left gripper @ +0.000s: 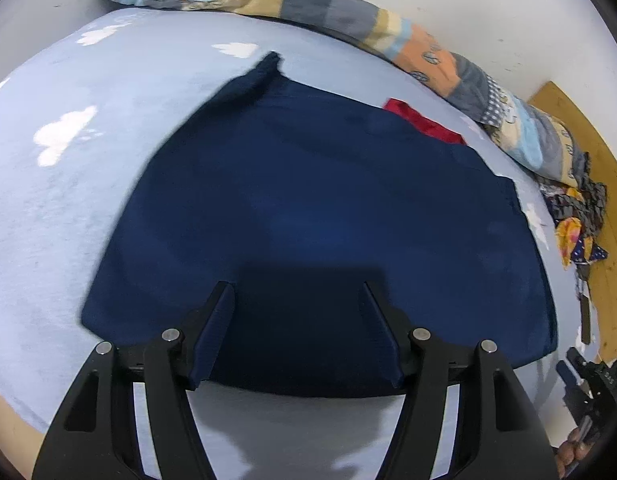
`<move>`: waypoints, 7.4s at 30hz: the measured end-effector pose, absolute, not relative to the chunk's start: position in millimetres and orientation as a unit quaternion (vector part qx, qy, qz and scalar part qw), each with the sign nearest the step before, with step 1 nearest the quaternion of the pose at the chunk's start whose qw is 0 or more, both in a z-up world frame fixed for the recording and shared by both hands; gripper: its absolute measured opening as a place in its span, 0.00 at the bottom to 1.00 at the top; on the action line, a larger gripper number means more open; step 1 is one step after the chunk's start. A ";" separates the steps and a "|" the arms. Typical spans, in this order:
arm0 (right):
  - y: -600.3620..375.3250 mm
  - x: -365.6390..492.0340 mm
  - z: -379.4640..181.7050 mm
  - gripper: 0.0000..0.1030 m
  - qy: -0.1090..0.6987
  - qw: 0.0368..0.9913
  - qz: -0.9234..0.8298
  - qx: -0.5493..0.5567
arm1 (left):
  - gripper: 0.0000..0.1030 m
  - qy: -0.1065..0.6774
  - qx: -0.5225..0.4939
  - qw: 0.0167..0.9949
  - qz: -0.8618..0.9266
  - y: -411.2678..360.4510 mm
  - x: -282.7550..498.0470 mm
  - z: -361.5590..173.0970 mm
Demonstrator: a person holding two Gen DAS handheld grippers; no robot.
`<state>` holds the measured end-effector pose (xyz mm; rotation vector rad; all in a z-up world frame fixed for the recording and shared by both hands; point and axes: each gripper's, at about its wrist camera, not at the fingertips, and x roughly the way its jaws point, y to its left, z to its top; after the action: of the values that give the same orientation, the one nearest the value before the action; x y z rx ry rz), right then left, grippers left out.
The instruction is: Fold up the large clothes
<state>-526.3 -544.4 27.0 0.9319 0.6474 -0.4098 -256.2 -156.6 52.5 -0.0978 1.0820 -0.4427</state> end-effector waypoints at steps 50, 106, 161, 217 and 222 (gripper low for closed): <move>-604.5 -525.8 -39.6 0.56 0.260 0.762 -0.137 0.577 | 0.72 0.441 -0.034 0.830 -0.340 -202.7 -312.3 57.1; -589.2 -459.1 -42.1 0.54 0.290 0.801 -0.096 0.515 | 0.97 0.396 0.109 0.889 -0.199 -304.4 -285.5 15.6; -587.8 -461.3 -42.6 0.53 0.285 0.801 -0.092 0.518 | 1.00 0.402 0.115 0.887 -0.196 -282.8 -278.8 12.8; -532.0 -424.9 60.4 0.14 0.189 0.843 0.022 0.503 | 1.00 0.413 0.073 0.881 -0.217 -263.7 -270.1 26.9; -506.4 -409.4 83.6 0.14 0.197 0.856 0.026 0.477 | 1.00 0.399 0.014 0.889 -0.224 -217.7 -256.6 61.0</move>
<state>-409.4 -506.4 83.6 1.0036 0.4133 0.0545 -256.6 -217.7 61.0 0.0282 0.8296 -0.4655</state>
